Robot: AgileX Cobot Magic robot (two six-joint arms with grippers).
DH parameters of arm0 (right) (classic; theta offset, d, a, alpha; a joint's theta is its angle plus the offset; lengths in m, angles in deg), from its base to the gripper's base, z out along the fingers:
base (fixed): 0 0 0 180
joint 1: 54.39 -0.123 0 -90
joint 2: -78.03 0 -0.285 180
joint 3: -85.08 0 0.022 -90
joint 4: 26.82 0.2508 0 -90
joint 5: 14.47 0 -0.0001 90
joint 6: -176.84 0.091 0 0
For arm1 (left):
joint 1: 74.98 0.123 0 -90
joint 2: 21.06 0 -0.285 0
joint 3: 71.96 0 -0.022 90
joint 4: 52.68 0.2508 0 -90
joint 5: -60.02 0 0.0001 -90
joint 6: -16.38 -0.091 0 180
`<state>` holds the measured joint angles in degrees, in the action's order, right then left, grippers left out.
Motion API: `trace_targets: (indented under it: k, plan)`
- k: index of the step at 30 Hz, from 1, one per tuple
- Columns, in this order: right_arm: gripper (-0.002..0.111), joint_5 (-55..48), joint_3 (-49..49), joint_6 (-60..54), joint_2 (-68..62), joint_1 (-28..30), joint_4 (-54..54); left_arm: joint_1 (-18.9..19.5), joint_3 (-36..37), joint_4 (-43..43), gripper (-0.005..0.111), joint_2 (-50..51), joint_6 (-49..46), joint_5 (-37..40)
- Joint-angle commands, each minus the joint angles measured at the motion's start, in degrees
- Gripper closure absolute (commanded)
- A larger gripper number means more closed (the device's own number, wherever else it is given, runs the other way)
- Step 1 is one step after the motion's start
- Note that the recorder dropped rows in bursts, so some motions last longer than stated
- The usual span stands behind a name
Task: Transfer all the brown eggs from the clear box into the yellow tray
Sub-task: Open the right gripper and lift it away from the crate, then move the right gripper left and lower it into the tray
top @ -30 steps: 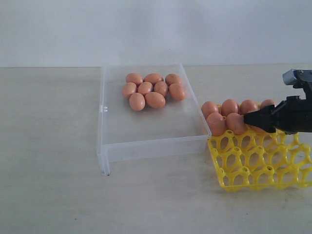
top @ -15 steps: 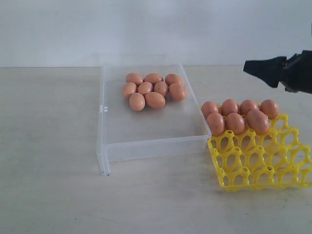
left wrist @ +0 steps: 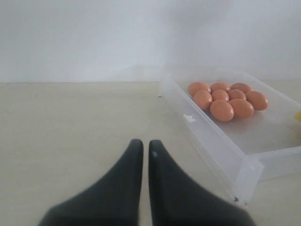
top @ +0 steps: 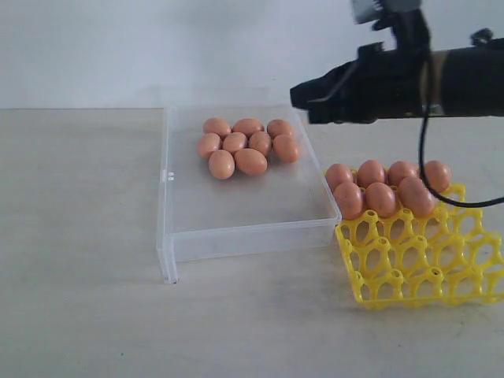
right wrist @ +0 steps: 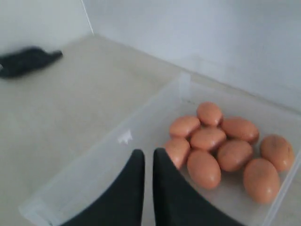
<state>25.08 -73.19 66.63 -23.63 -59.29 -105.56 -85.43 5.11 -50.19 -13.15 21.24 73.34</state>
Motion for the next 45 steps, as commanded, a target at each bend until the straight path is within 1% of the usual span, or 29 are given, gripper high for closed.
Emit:
trace_targets:
  k: [1,3,6,9,11,13,14,15,17,18,19,20,21,22,23,24,25,26,27,28,30,32,33,34,35,38,40,42,45]
  plan:
    - [0.108,-21.48,-5.43,20.47,-0.36,-10.58,-21.2,0.2,0.15,-0.14,0.103,-0.12,-0.13,-0.05]
    - [0.108,-21.3,-6.93,22.76,-1.61,-13.22,-21.2,0.2,0.15,-0.14,0.103,-0.12,-0.13,-0.05]
    - [0.108,-20.64,-9.52,28.15,-4.55,-15.66,-21.2,0.2,0.15,-0.14,0.103,-0.12,-0.13,-0.05]
    - [0.108,-24.71,-12.12,32.11,-8.66,-16.26,-21.2,0.2,0.15,-0.14,0.103,-0.12,-0.13,-0.05]
    - [0.108,-25.89,-13.1,32.22,-10.2,-16.6,-21.2,0.2,0.15,-0.14,0.103,-0.12,-0.13,-0.05]
    - [0.108,-30.0,-13.21,25.78,-10.32,-18.26,-21.2,0.2,0.15,-0.14,0.103,-0.12,-0.13,-0.05]
    - [0.108,-34.83,-13.1,19.4,-10.19,-19.94,-21.2,0.2,0.15,-0.14,0.103,-0.12,-0.13,-0.05]
    - [0.108,-41.79,-12.99,12.5,-10.08,-21.98,-21.2,0.2,0.15,-0.14,0.103,-0.12,-0.13,-0.05]
    - [0.109,-59.5,-13.27,-0.91,-10.08,-27.16,-20.48,0.2,0.15,-0.14,0.103,-0.12,-0.13,-0.05]
    - [0.109,-68.81,-14.0,-8.91,-10.63,-29.59,-17.02,0.2,0.15,-0.14,0.103,-0.12,-0.13,-0.05]
    - [0.109,-77.93,-16.29,-22.95,-11.49,-31.62,-7.57,0.2,0.15,-0.14,0.103,-0.12,-0.13,-0.05]
    - [0.109,-77.65,-17.79,-29.06,-11.88,-31.62,0.35,0.2,0.15,-0.14,0.103,-0.12,-0.13,-0.05]
    - [0.109,-74.58,-20.97,-39.64,-12.07,-29.61,20.45,0.2,0.15,-0.14,0.103,-0.12,-0.13,-0.05]
    - [0.109,-72.02,-22.64,-47.52,-12.21,-28.05,32.93,0.2,0.15,-0.14,0.103,-0.12,-0.13,-0.05]
    - [0.109,-70.65,-25.89,-65.05,-12.73,-24.14,57.61,0.2,0.15,-0.14,0.103,-0.12,-0.13,-0.05]
    - [0.109,-72.1,-27.76,-75.74,-13.41,-22.13,71.06,0.2,0.15,-0.14,0.103,-0.12,-0.13,-0.05]
    - [0.109,-78.43,-31.68,-92.78,-14.99,-18.48,92.37,0.2,0.15,-0.14,0.103,-0.12,-0.13,-0.05]
    - [0.109,-88.79,-35.09,-104.97,-17.07,-15.1,106.34,0.2,0.15,-0.14,0.103,-0.12,-0.13,-0.05]
    - [0.109,-93.98,-36.96,-107.21,-18.4,-13.67,109.38,0.2,0.15,-0.14,0.103,-0.12,-0.13,-0.05]
    - [0.109,-101.39,-40.15,-109.04,-20.71,-11.8,110.07,0.2,0.15,-0.14,0.103,-0.12,-0.13,-0.05]
    - [0.109,-106.47,-43.66,-113.13,-23.45,-10.97,109.11,0.2,0.15,-0.14,0.103,-0.12,-0.13,-0.05]
    - [0.109,-105.3,-44.68,-116.2,-24.46,-10.97,108.4,0.2,0.15,-0.14,0.103,-0.12,-0.13,-0.05]
    - [0.109,-103.1,-45.19,-117.97,-24.89,-10.97,108.4,0.2,0.15,-0.14,0.103,-0.12,-0.13,-0.05]
    - [0.109,-99.66,-45.3,-119.04,-25.21,-10.97,108.4,0.2,0.15,-0.14,0.103,-0.12,-0.13,-0.05]
    - [0.109,-91.94,-45.18,-119.27,-25.96,-10.97,108.28,0.2,0.15,-0.14,0.103,-0.12,-0.13,-0.05]
    - [0.109,-80.5,-45.18,-119.61,-28.11,-10.97,107.81,0.2,0.15,-0.14,0.103,-0.12,-0.13,-0.05]
    - [0.109,-74.85,-45.18,-121.64,-29.75,-10.97,107.81,0.2,0.15,-0.14,0.103,-0.12,-0.13,-0.05]
    - [0.109,-72.34,-45.18,-125.07,-31.3,-10.97,107.92,0.2,0.15,-0.14,0.103,-0.12,-0.13,-0.05]
    - [0.109,-71.88,-45.18,-134.1,-34.25,-10.97,108.49,0.2,0.15,-0.14,0.103,-0.12,-0.13,-0.05]
